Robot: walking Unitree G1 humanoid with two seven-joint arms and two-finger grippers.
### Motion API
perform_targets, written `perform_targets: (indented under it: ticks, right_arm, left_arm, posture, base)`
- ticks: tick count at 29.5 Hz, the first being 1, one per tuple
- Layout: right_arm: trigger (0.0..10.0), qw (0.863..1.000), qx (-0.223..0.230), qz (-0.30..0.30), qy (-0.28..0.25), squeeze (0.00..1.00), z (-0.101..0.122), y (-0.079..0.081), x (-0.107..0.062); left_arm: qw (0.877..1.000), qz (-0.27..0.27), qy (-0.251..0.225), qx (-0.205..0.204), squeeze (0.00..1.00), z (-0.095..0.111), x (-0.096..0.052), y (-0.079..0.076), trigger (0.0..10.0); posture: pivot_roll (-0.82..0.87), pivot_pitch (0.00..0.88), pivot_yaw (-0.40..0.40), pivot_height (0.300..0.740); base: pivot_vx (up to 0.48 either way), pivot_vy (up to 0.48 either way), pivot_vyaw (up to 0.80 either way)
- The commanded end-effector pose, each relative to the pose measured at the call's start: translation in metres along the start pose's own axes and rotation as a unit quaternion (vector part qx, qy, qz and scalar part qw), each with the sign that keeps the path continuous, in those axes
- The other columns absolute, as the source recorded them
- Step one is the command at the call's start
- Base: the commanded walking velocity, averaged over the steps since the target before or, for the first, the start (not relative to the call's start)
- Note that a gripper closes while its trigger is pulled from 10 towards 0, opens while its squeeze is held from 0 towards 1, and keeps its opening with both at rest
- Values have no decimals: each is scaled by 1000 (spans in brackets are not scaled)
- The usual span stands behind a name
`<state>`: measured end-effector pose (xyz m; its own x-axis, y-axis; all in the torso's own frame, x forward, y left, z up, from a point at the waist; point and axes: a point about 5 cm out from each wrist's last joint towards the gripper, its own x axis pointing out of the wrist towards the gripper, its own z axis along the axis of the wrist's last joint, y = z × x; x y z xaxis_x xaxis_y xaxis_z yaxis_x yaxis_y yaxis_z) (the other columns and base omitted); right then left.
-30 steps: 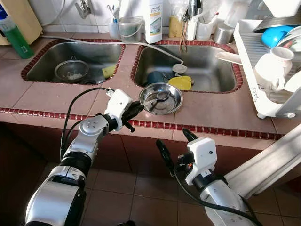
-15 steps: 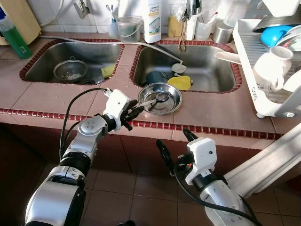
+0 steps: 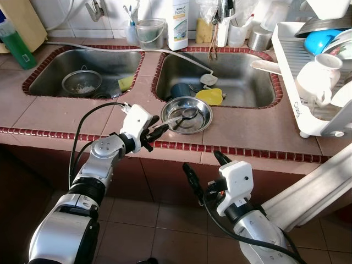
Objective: Kitchen organization
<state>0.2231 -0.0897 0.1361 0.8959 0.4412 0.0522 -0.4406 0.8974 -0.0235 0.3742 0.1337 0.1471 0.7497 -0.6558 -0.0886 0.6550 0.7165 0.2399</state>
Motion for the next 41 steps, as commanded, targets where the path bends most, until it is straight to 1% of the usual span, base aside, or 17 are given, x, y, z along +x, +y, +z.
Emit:
perform_targets:
  ticks: [1, 19, 28, 41]
  right_arm:
    - [10000, 1000, 3, 7, -6, 0, 4, 5, -1]
    - [10000, 1000, 3, 10, -6, 0, 3, 6, 0]
    - [10000, 1000, 4, 11, -5, 0, 3, 6, 0]
    - [10000, 1000, 5, 9, -7, 0, 4, 6, 1]
  left_arm:
    - [1000, 3, 13, 6, 0, -4, -5, 5, 10000]
    - [1000, -8, 23, 12, 0, -10, -8, 2, 10000]
    - [1000, -5, 21, 9, 0, -10, -11, 6, 10000]
    - [1000, 9, 8, 6, 0, -6, -20, 17, 10000]
  posture:
    - [-201, 145, 76, 740]
    - [-201, 141, 76, 740]
    - [-195, 145, 75, 740]
    - [-191, 148, 76, 740]
  base:
    - [0, 0, 0]
    - [0, 0, 0]
    - [0, 0, 0]
    - [0, 0, 0]
